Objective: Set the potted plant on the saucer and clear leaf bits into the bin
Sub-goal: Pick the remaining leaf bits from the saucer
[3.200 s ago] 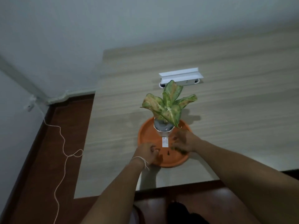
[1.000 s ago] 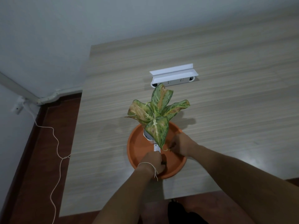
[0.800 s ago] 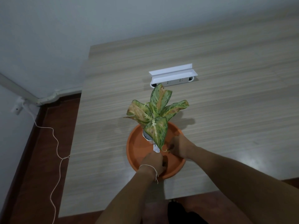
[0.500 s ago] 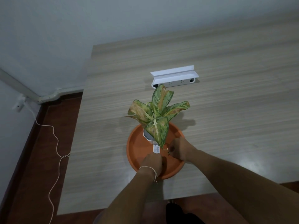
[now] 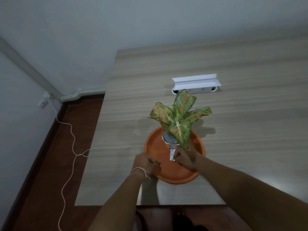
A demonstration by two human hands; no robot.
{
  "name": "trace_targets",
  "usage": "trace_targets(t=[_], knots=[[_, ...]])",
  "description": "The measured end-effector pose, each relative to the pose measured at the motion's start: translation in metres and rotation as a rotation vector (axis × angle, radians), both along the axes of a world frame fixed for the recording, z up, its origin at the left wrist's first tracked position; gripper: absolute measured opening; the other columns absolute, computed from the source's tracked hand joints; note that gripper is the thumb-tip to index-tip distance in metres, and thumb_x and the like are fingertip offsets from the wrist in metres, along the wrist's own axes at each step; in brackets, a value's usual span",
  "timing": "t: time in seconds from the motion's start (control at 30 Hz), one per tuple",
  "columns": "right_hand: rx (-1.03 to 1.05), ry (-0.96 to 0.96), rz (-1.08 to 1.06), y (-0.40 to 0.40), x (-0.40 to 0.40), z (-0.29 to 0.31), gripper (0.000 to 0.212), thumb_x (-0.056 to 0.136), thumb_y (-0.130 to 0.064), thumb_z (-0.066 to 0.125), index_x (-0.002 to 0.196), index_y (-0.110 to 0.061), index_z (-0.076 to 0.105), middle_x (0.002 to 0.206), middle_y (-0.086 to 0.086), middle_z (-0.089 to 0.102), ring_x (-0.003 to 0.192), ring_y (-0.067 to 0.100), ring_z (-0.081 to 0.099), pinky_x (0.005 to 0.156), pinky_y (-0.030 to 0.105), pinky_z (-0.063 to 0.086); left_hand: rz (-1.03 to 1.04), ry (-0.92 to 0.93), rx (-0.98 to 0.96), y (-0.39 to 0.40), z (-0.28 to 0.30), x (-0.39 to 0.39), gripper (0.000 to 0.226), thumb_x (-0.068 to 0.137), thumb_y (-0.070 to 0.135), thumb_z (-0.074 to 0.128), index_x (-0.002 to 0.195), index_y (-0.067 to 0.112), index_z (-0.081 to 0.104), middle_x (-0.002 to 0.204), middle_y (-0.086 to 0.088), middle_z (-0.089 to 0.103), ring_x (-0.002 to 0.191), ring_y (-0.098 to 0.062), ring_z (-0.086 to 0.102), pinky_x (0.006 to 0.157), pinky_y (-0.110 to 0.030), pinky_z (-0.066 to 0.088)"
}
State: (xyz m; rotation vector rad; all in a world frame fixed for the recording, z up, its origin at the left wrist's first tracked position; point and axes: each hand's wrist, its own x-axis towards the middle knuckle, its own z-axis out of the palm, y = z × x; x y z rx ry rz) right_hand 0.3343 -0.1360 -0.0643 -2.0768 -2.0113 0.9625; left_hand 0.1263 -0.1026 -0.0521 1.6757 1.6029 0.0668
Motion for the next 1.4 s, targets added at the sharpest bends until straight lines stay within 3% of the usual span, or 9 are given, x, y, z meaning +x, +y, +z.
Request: trace_targets(t=[0.07, 0.2, 0.4, 0.5, 0.63, 0.8, 0.97, 1.13, 1.4], knots=[[-0.009, 0.044, -0.038, -0.001, -0.015, 0.003, 0.010, 0.079, -0.014, 0.067, 0.073, -0.017, 0.074, 0.077, 0.001, 0.073, 0.070, 0.011, 0.060, 0.061, 0.021, 0.043, 0.047, 0.002, 0.021, -0.003, 0.006, -0.018, 0.013, 0.064, 0.020, 0.074, 0.053, 0.016, 0.069, 0.060, -0.003, 0.070, 0.057, -0.017, 0.067, 0.060, -0.025, 0.056], [-0.035, 0.056, 0.029, 0.010, -0.051, 0.009, 0.013, 0.079, -0.020, 0.070, 0.087, -0.015, 0.079, 0.087, 0.002, 0.078, 0.082, 0.015, 0.069, 0.075, 0.028, 0.055, 0.112, 0.015, 0.074, -0.014, 0.012, -0.060, 0.008, 0.067, 0.015, 0.071, 0.061, 0.014, 0.076, 0.068, -0.007, 0.075, 0.064, -0.015, 0.069, 0.067, -0.020, 0.055], [0.008, 0.063, 0.180, 0.018, -0.127, 0.021, 0.017, 0.077, -0.011, 0.065, 0.088, -0.013, 0.078, 0.092, 0.003, 0.077, 0.084, 0.016, 0.068, 0.069, 0.021, 0.044, 0.261, 0.040, 0.117, -0.042, 0.023, -0.145, 0.005, 0.068, 0.011, 0.073, 0.068, 0.012, 0.078, 0.067, -0.007, 0.076, 0.063, -0.016, 0.071, 0.063, -0.021, 0.058], [0.048, 0.066, 0.271, 0.024, -0.171, 0.024, 0.018, 0.075, -0.014, 0.067, 0.088, -0.017, 0.079, 0.092, 0.003, 0.077, 0.083, 0.017, 0.069, 0.075, 0.025, 0.050, 0.358, 0.046, 0.136, -0.063, 0.027, -0.193, 0.004, 0.066, 0.014, 0.074, 0.067, 0.012, 0.077, 0.066, -0.006, 0.076, 0.063, -0.014, 0.071, 0.061, -0.023, 0.057], [0.079, 0.118, 0.372, 0.023, -0.237, 0.030, 0.017, 0.075, -0.010, 0.069, 0.087, -0.014, 0.080, 0.090, 0.005, 0.078, 0.081, 0.017, 0.069, 0.077, 0.024, 0.053, 0.488, 0.078, 0.153, -0.099, 0.030, -0.259, 0.009, 0.067, 0.019, 0.076, 0.074, 0.014, 0.078, 0.075, -0.004, 0.078, 0.074, -0.013, 0.072, 0.067, -0.017, 0.050], [0.079, 0.137, 0.499, 0.002, -0.324, 0.031, 0.013, 0.075, -0.012, 0.070, 0.085, -0.013, 0.079, 0.089, 0.003, 0.078, 0.082, 0.016, 0.069, 0.075, 0.019, 0.049, 0.693, 0.080, 0.114, -0.162, 0.025, -0.332, 0.013, 0.069, 0.019, 0.077, 0.081, 0.014, 0.079, 0.083, -0.006, 0.078, 0.080, -0.019, 0.072, 0.075, -0.025, 0.056], [0.062, 0.149, 0.721, -0.048, -0.402, 0.024, 0.012, 0.078, -0.022, 0.075, 0.088, -0.017, 0.079, 0.091, 0.001, 0.078, 0.085, 0.015, 0.069, 0.079, 0.024, 0.049, 0.824, 0.087, 0.084, -0.229, 0.013, -0.380, 0.013, 0.071, 0.021, 0.076, 0.083, 0.016, 0.079, 0.089, -0.003, 0.078, 0.082, -0.012, 0.070, 0.060, -0.009, 0.040], [-0.001, 0.161, 0.830, -0.088, -0.450, 0.007, 0.012, 0.081, -0.019, 0.072, 0.089, -0.015, 0.079, 0.092, 0.000, 0.078, 0.078, 0.008, 0.066, 0.073, 0.020, 0.049, 0.894, 0.057, 0.053, -0.273, 0.000, -0.413, 0.012, 0.072, 0.020, 0.076, 0.082, 0.016, 0.079, 0.087, -0.003, 0.078, 0.079, -0.013, 0.071, 0.079, -0.024, 0.055], [-0.029, 0.179, 0.780, -0.105, -0.474, -0.017, 0.011, 0.079, -0.014, 0.071, 0.086, -0.017, 0.079, 0.089, -0.001, 0.078, 0.076, 0.009, 0.069, 0.075, 0.027, 0.058, 0.947, -0.027, 0.015, -0.286, -0.026, -0.419, 0.005, 0.071, 0.013, 0.075, 0.075, 0.012, 0.077, 0.073, -0.010, 0.077, 0.060, -0.021, 0.071, 0.064, -0.034, 0.062]])
